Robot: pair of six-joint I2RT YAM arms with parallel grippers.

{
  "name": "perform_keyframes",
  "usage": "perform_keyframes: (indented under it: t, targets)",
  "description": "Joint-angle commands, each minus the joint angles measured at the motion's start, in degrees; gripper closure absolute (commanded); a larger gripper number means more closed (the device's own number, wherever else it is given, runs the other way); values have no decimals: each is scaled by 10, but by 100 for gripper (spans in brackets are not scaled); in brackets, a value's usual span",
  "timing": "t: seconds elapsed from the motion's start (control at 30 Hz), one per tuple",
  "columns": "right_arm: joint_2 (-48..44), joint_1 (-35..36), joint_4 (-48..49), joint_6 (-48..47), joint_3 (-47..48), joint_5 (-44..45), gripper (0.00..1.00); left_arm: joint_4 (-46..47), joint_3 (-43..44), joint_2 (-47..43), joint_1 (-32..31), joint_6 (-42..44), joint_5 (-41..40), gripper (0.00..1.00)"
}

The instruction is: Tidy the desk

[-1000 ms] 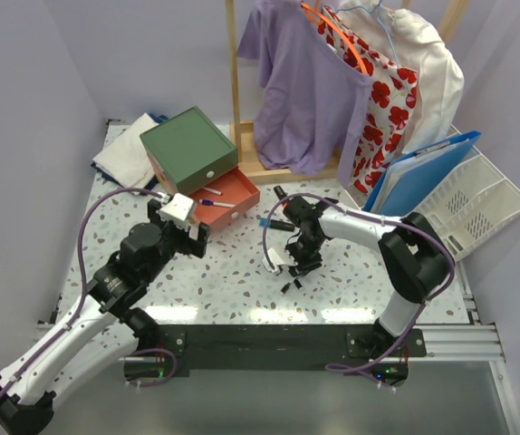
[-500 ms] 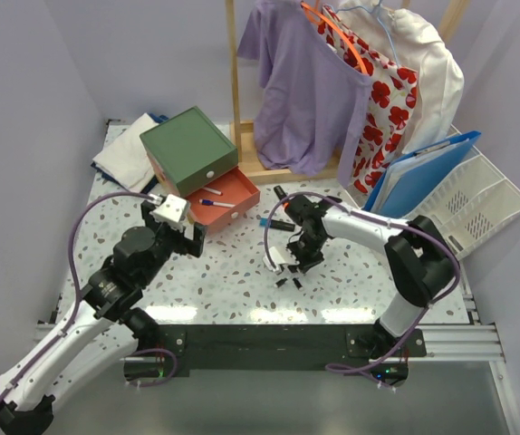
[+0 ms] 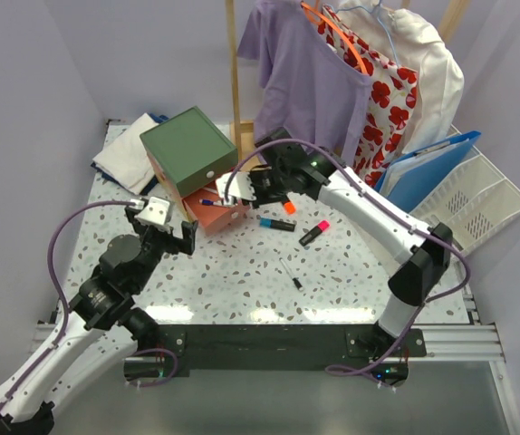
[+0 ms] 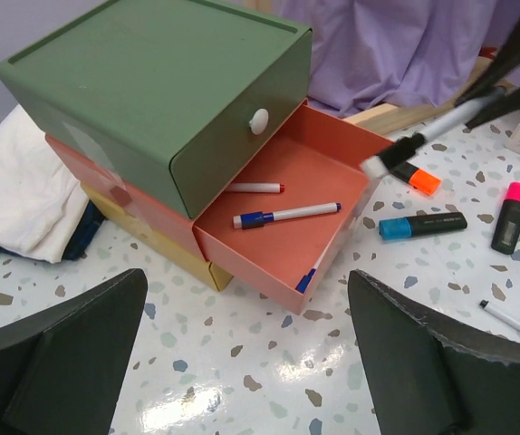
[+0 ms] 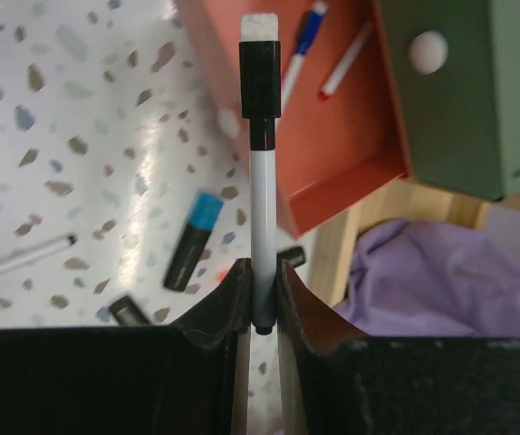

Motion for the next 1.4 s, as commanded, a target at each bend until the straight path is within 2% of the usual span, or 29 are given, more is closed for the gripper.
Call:
perform_keyframes:
  t: [0.0, 0.1, 0.23, 0.33, 0.37, 0.47, 0.5, 0.6, 0.77, 0.87, 0.93, 0.97, 1.03, 1.07, 1.1, 1.2, 1.33, 1.37]
  targets:
    - [90, 29, 26, 55, 107, 119, 96, 19, -5, -8, 2, -14, -21, 2]
    - [144, 35, 34, 64, 160, 141, 93, 18, -4, -9, 1, -15, -21, 2]
    - [166, 39, 63, 65, 165, 164, 89, 17, -5, -11, 2, -13, -22, 2]
    - [173, 44, 78, 67, 158, 173, 82, 18, -6, -13, 1, -13, -23, 1]
    - [175, 46, 79, 67, 156, 174, 78, 19, -6, -13, 1, -12, -21, 1]
    - [173, 47, 92, 67, 143, 179, 56, 19, -6, -11, 2, -11, -20, 1]
    - [172, 48, 95, 67, 140, 180, 45, 20, -6, -11, 2, -10, -19, 1]
    - [170, 49, 94, 79, 140, 181, 39, 20, -7, -7, 2, -12, -12, 1]
    - [119, 46, 88, 138, 129, 171, 38, 32, -14, 3, 2, -24, 36, 0]
    - [44, 36, 107, 189, 67, 147, 33, 33, -7, 21, 2, -53, 68, 0]
    - [5, 25, 134, 217, 3, 144, 26, 40, -14, 28, 2, -101, 74, 0]
    - [-20, 9, 142, 242, -21, 125, 15, 43, -16, 34, 1, -119, 86, 0]
    - [-86, -17, 168, 272, -92, 73, 5, 55, -21, 40, 2, -163, 126, 0]
    - [-105, -53, 178, 308, -114, 49, 1, 60, -23, 45, 2, -180, 141, 0]
    - [-138, -75, 184, 321, -150, -20, 1, 66, -26, 47, 1, -210, 155, 0]
    - [-176, -147, 188, 370, -207, -79, 1, 98, -32, 65, 1, -275, 200, 0]
    - [-233, -166, 197, 398, -276, -16, 1, 163, -40, 117, -4, -363, 304, 0]
    - [-244, -175, 206, 404, -294, -11, 1, 187, -39, 145, -22, -378, 306, 0]
